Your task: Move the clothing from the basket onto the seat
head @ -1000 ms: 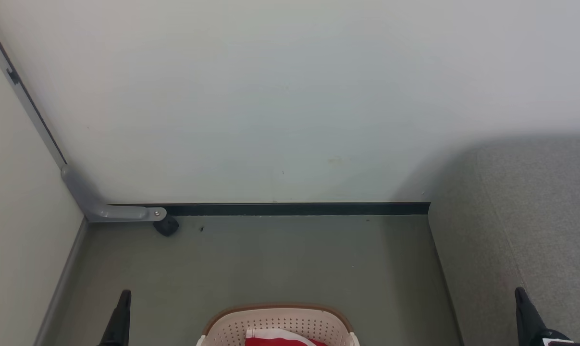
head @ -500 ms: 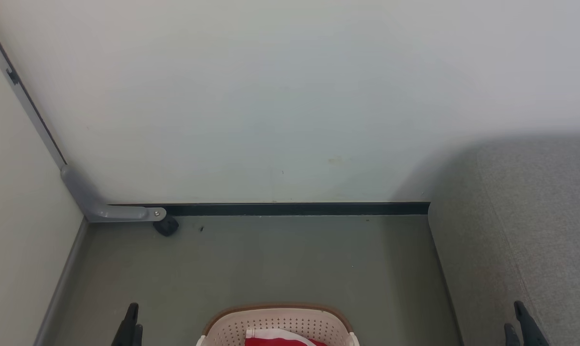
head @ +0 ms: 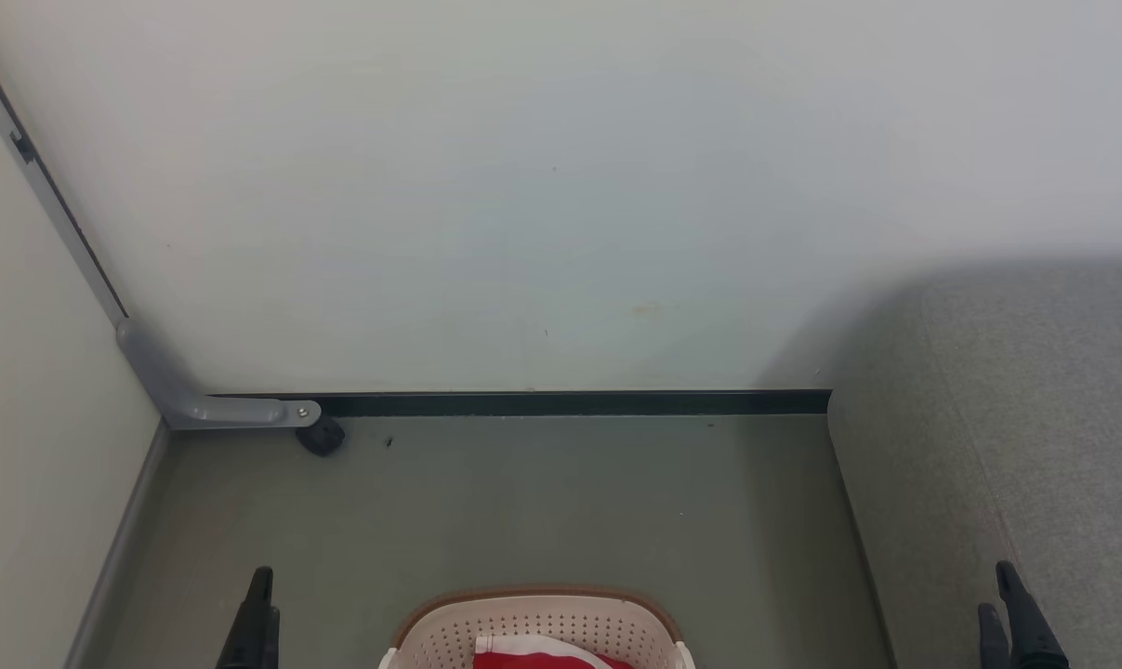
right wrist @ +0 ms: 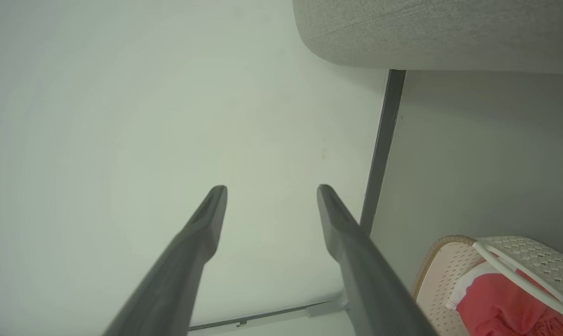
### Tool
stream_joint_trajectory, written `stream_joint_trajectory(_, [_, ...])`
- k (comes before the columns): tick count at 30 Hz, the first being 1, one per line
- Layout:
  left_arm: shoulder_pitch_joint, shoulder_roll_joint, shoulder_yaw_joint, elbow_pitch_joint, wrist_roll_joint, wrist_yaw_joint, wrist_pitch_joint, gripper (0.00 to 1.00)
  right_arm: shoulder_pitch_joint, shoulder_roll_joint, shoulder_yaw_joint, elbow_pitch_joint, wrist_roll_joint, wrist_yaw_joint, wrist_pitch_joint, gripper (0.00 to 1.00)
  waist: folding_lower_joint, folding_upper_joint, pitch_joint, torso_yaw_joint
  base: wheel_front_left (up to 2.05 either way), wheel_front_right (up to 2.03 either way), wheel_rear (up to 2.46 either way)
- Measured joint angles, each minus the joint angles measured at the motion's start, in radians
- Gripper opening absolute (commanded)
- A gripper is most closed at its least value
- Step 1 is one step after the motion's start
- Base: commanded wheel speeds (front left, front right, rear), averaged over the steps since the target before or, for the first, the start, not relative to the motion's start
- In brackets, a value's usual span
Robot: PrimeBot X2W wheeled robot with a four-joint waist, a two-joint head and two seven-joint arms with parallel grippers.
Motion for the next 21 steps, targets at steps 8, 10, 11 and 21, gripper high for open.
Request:
stream_joint_trajectory(8, [-0.004,0.010,-0.028,-0.024,0.043,0.000,-0.027,1.00,-0.014,-0.016,0.025,-0.027,-0.057,0.000,-0.030,1.00,0.0000,0.0000,0.001,0.000,0.00,0.00,0.00])
stream_joint_trajectory(10, [-0.006,0.014,-0.036,-0.029,0.057,0.000,-0.038,1.00,-0.018,-0.021,0.035,-0.036,-0.071,0.001,-0.040,1.00,0.0000,0.0000,0.001,0.000,0.00,0.00,0.00])
stream_joint_trajectory(11, [-0.007,0.017,-0.039,-0.031,0.060,0.000,-0.043,1.00,-0.019,-0.023,0.039,-0.039,-0.078,0.001,-0.044,1.00,0.0000,0.0000,0.001,-0.001,0.00,0.00,0.00])
stream_joint_trajectory(21, [-0.022,0.041,-0.083,-0.046,0.166,-0.001,-0.089,1.00,-0.020,-0.064,0.095,-0.058,-0.186,0.001,-0.097,1.00,0.0000,0.0000,0.000,-0.003,0.00,0.00,0.00])
